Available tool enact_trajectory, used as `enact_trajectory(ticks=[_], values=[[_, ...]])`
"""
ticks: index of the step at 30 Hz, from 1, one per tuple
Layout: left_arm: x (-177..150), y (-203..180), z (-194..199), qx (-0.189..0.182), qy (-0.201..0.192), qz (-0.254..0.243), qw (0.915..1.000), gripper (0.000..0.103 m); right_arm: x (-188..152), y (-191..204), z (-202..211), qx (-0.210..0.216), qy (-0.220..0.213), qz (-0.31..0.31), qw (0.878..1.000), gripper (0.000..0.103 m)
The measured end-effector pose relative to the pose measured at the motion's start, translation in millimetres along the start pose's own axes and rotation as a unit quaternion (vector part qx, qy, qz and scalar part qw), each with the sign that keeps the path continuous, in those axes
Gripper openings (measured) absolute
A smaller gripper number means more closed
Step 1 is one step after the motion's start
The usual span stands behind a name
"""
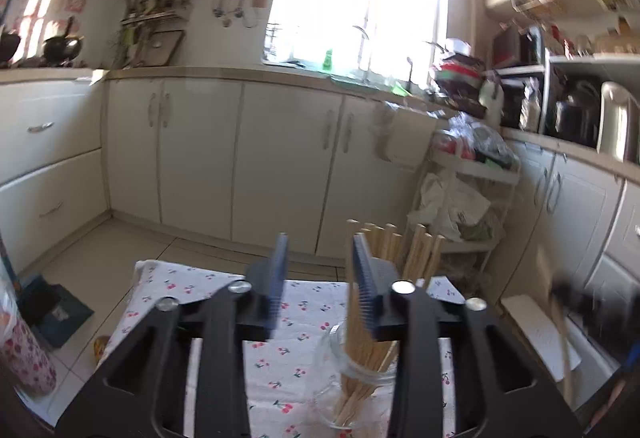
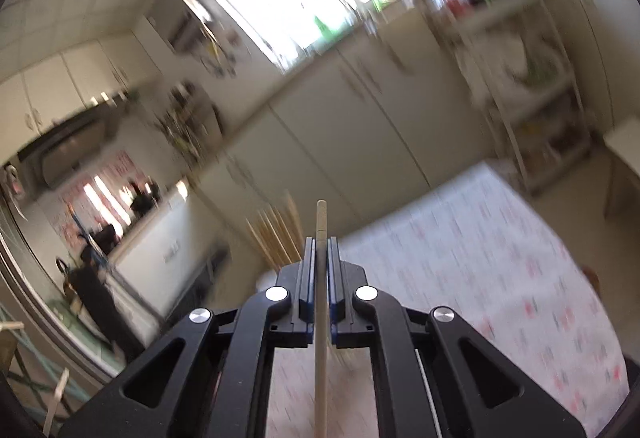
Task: Organize utensils
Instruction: 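Lift the left gripper's chopstick into the jar and open the gripper, then insert the right gripper's chopstick into the jar and open the gripper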
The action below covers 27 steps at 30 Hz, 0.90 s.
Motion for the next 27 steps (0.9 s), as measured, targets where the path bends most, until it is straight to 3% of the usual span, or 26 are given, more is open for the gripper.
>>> enact_trajectory(ticks=[6,9,15,27], values=[[-23,35,28,0.038,0.002,0.038,0.9986,0.048,61,46,-23,-0.001,-0.156,0.032,0.987,0.006],[-41,46,31,0.041,0.021,0.054,0.9975,0.049,73,58,-48,-0.011,-0.185,0.045,0.982,0.006],[-55,58,31,0.031,0.034,0.086,0.9952,0.049,58,63,-89,-0.032,-0.181,0.078,0.98,0.006],[-57,62,27,0.015,0.041,0.105,0.9935,0.049,26,51,-113,-0.06,-0.154,0.097,0.981,0.006]])
Point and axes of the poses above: each gripper's, at about its wrist camera, not at the fingertips, and z roughly against the way its jaws point, y to its left, x to its top, the point moved 6 cm from there along -z, roughly the way its jaws point, and after that the axes turned 1 degree about y, right-handed, at the moved point
